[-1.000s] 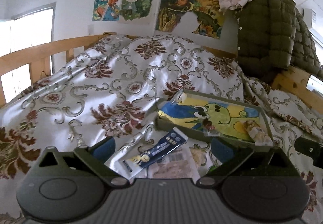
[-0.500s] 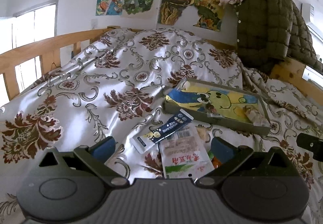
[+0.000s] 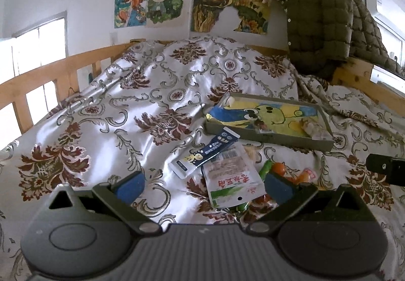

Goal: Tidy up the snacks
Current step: 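Withdraw the right tool from the tray back toward the snacks, then lower the left tool onto the yellow snack box and grasp it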

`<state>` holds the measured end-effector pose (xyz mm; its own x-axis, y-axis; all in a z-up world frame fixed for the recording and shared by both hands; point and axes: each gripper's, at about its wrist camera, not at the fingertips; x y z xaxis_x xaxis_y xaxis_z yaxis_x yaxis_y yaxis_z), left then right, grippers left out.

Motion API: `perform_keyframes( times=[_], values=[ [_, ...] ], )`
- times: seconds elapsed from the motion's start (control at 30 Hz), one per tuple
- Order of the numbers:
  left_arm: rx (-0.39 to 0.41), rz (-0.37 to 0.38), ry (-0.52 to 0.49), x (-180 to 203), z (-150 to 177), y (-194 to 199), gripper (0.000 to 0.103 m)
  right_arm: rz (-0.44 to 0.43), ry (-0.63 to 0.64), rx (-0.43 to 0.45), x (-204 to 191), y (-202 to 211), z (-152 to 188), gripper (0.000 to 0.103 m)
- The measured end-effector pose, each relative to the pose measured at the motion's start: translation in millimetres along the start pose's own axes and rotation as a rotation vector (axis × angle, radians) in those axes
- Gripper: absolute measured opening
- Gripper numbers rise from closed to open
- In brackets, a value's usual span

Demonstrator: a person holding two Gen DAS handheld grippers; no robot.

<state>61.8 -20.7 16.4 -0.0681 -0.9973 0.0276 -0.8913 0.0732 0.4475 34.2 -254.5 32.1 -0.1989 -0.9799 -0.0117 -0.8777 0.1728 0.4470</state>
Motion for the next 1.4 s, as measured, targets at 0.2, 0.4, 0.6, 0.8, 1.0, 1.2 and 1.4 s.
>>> perform_keyframes(
  times=[0.2,0.4,0.6,0.8,1.0,1.2,1.4],
  values=[
    [-0.031,-0.019,-0.017,-1.3,7.4,9.4,0.103,0.0,0.001,-0.002,-0.2,8.8,5.2,0.102],
    [-0.091,-0.041,-0.033,-6.2,18.2,16.1,0.103,0.047,-0.01,-0.025,-1.8,18.1,13.8,0.102],
    [-0.107,-0.045,-0.039,-10.8,21.1,25.8,0.103,0.053,0.02,-0.026,-8.7,27.8,20.9,0.102],
    [-0.139,-0.046,-0.038,-16.2,26.4,31.1,0.103,0.049,0.029,-0.024,-11.8,34.7,24.2,0.102],
    [-0.166,-0.073,-0.026,-21.5,28.2,30.5,0.103,0.028,0.081,-0.07,-20.1,30.7,29.7,0.102],
    [-0.213,-0.113,0.01,-32.8,29.8,22.7,0.103,-0.03,0.137,-0.111,-33.1,24.0,35.3,0.102],
    [-0.244,-0.138,0.021,-39.6,32.6,16.0,0.103,-0.1,0.161,-0.142,-42.0,19.6,38.2,0.102]
  ],
)
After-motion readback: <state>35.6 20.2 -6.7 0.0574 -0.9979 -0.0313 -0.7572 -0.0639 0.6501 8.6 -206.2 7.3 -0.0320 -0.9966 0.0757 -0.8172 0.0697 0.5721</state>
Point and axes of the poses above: each gripper's, at about its wrist camera, not at the fingertips, and y roughly against the way its jaws point, x to its right, z to its underside, and after that the axes turned 4 degrees about x, right-handed
